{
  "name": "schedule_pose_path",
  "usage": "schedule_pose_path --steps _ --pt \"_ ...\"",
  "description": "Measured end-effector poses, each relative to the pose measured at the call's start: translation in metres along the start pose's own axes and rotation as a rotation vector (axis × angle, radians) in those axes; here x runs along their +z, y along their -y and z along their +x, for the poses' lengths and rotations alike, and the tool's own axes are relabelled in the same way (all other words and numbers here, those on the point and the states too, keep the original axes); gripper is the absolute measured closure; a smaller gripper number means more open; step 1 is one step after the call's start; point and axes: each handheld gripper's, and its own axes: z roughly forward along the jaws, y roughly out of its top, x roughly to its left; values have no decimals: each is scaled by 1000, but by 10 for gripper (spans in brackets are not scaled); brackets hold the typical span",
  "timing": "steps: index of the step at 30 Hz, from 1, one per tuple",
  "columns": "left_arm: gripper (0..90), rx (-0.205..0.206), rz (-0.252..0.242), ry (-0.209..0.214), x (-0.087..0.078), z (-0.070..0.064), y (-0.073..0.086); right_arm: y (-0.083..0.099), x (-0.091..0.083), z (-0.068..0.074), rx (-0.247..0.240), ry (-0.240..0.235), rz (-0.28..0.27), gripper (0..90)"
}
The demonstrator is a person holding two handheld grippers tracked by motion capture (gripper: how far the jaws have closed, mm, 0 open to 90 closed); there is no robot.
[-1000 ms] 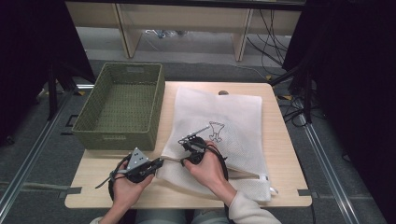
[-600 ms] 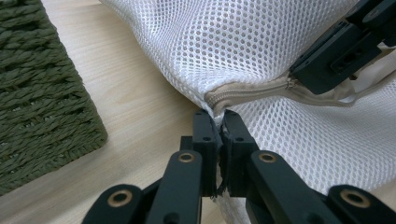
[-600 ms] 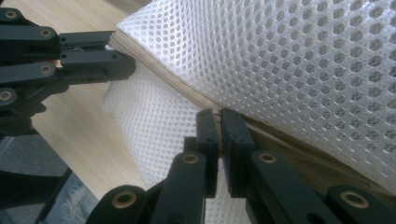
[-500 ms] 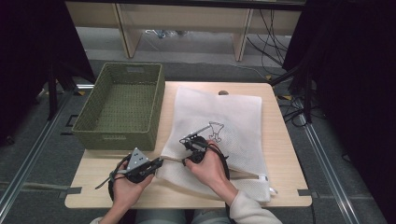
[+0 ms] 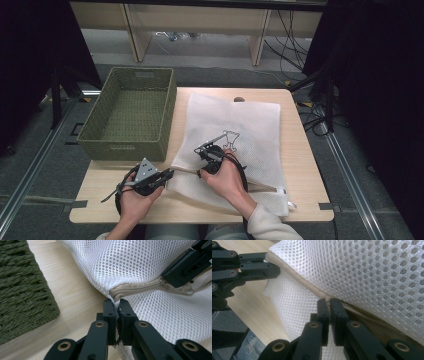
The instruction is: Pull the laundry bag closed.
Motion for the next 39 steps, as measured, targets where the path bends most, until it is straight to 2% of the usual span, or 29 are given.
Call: schedule_pose_path --steps 4,6,7,9,15,16,17,18,20,21,30,31,32,39 --pt "847 -2 0 1 0 0 0 0 0 0 4 -14 -2 873" --pt "847 -2 0 0 0 0 0 0 0 0 -5 -1 -3 873" --pt "847 12 -1 1 0 1 0 0 0 0 -3 -4 -2 873" --pt "847 -8 -2 1 0 0 0 0 0 0 -3 2 -1 872" --pt "847 -13 -2 -3 0 2 0 0 0 0 -2 -1 0 873" --pt "847 -4 -2 -4 0 3 0 1 0 -1 -8 17 15 873" --pt "847 -21 -4 -6 0 3 0 1 -1 -1 -7 30 19 873" --pt "847 -13 -5 -15 0 3 0 2 -1 1 47 33 24 873" --pt "847 -14 -8 -15 0 3 0 1 -2 -2 12 34 14 872" --pt "846 -13 -7 -15 0 3 0 1 -3 -2 5 18 8 873" --pt "846 -16 -7 -17 0 3 0 1 -2 -2 8 29 11 872" --pt "846 -16 -7 -19 0 3 1 2 -3 -1 38 37 20 873" --pt "846 -17 -5 -21 0 4 1 1 -3 -3 15 41 19 873" --pt "846 -17 -1 -26 0 4 1 2 -4 -4 8 42 16 872"
